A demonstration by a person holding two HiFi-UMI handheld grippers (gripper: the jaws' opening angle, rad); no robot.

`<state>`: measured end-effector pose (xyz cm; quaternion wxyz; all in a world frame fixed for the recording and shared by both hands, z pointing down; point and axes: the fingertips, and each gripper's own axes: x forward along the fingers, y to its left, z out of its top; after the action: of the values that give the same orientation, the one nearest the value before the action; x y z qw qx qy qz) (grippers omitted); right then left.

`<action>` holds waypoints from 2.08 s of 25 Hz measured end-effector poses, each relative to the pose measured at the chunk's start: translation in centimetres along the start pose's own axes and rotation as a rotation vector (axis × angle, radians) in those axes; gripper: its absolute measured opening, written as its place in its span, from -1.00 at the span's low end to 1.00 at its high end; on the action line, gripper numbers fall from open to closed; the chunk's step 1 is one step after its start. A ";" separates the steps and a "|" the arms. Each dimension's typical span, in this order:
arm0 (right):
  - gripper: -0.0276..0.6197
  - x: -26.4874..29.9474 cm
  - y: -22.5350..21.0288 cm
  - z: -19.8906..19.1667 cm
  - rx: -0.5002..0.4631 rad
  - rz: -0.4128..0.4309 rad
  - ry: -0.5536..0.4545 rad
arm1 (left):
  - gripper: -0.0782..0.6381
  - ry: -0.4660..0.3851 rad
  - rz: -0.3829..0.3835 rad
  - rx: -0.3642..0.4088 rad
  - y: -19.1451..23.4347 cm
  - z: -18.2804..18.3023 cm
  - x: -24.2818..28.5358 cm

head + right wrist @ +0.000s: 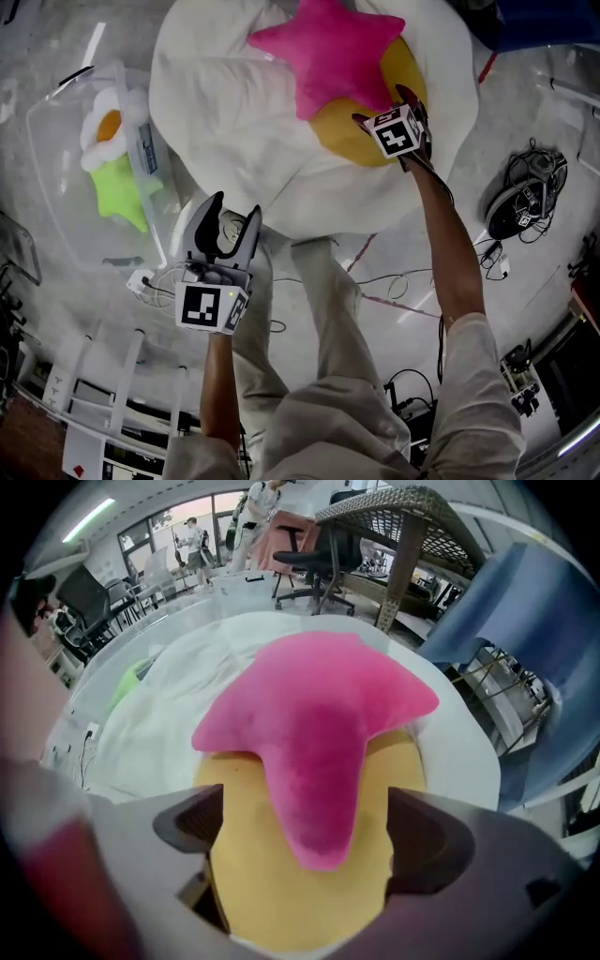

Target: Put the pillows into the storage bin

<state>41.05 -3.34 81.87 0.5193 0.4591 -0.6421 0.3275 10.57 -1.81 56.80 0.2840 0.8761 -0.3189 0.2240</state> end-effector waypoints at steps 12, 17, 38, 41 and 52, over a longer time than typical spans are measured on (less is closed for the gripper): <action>0.76 7.9 -1.0 1.6 -0.043 0.020 0.063 | -0.11 -0.029 0.036 -0.020 4.7 -4.0 2.0; 0.76 9.7 -1.1 1.3 -0.060 0.059 0.084 | -0.11 -0.029 0.071 -0.030 6.7 -5.2 1.3; 0.01 -2.8 6.9 3.3 0.026 0.096 0.019 | -0.11 -0.064 0.094 -0.008 3.2 1.7 -8.5; 0.01 -6.2 8.7 3.8 0.027 0.108 -0.010 | -0.11 -0.081 0.110 -0.015 2.7 2.9 -11.0; 0.02 -15.9 12.7 9.4 0.065 0.143 -0.162 | -0.11 -0.173 0.166 -0.035 1.5 6.5 -17.8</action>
<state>26.41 -3.23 64.85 0.4259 0.4537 -0.7021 0.3461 -1.51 0.72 42.32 0.2514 0.8576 -0.4174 0.1645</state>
